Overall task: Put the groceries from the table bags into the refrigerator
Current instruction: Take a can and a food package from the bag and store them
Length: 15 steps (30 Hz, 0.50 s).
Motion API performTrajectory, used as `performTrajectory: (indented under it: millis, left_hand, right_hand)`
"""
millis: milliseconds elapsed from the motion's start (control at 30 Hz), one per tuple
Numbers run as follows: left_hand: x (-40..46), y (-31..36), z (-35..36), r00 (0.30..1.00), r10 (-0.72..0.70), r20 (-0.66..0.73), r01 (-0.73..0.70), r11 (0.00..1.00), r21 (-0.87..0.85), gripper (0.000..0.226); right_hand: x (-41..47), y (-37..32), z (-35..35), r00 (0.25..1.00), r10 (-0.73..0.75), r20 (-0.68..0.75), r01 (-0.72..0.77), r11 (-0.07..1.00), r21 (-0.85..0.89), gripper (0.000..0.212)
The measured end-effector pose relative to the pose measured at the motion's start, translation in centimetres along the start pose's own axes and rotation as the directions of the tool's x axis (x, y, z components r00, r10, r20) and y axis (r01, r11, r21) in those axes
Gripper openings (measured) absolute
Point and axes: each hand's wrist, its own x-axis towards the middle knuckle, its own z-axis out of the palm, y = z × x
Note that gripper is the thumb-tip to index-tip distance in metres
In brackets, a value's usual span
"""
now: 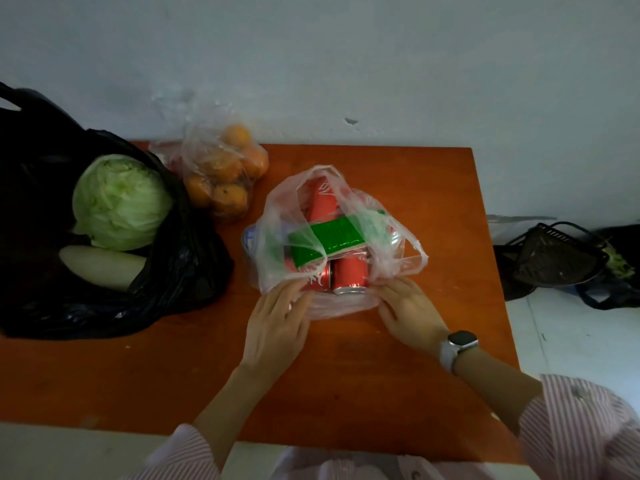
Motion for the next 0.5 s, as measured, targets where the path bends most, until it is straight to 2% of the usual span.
performTrajectory:
  millis: [67,100,167,233,300,367,433,500]
  left_hand:
    - [2.0,-0.1,-0.4,0.999,-0.011,-0.042,0.015,0.995,0.103,0.034]
    - [2.9,-0.4,-0.4,1.000,-0.027,-0.010,0.028,0.985,0.169,0.038]
    - [4.5,-1.3,0.0,0.985,-0.110,0.135,0.072,0.962,0.263,0.047]
    - [4.9,-3.2,0.6,0.923,-0.243,0.298,0.163,0.949,0.269,0.062]
    - [4.0,-5.5,1.2,0.856,-0.325,0.403,0.260,0.943,0.209,0.085]
    - [2.6,-7.4,1.6,0.801,-0.376,0.465,0.392,0.918,0.067,0.100]
    - [1.5,-8.3,1.6,0.771,-0.400,0.495,0.493,0.867,-0.067,0.103]
    - [0.8,-8.7,1.3,0.765,-0.419,0.490,0.522,0.848,-0.090,0.102]
  right_hand:
    - [0.6,-0.9,-0.7,0.997,-0.029,-0.077,0.025,0.998,-0.060,0.029]
    - [1.1,-1.2,-1.0,0.995,-0.044,-0.090,0.036,0.996,-0.080,0.029]
    - [2.1,-1.9,-1.3,0.992,-0.085,-0.096,0.076,0.992,-0.096,0.029]
    - [3.3,-2.7,-1.7,0.984,-0.148,-0.098,0.135,0.983,-0.121,0.031]
    - [4.9,-3.3,-2.1,0.964,-0.247,-0.103,0.224,0.955,-0.193,0.031]
    - [6.9,-3.7,-2.3,0.950,-0.310,-0.041,0.283,0.907,-0.312,0.041]
    - [9.1,-3.9,-2.6,0.952,-0.294,0.084,0.304,0.878,-0.371,0.057]
    - [11.0,-3.9,-2.5,0.947,-0.219,0.236,0.294,0.888,-0.354,0.071]
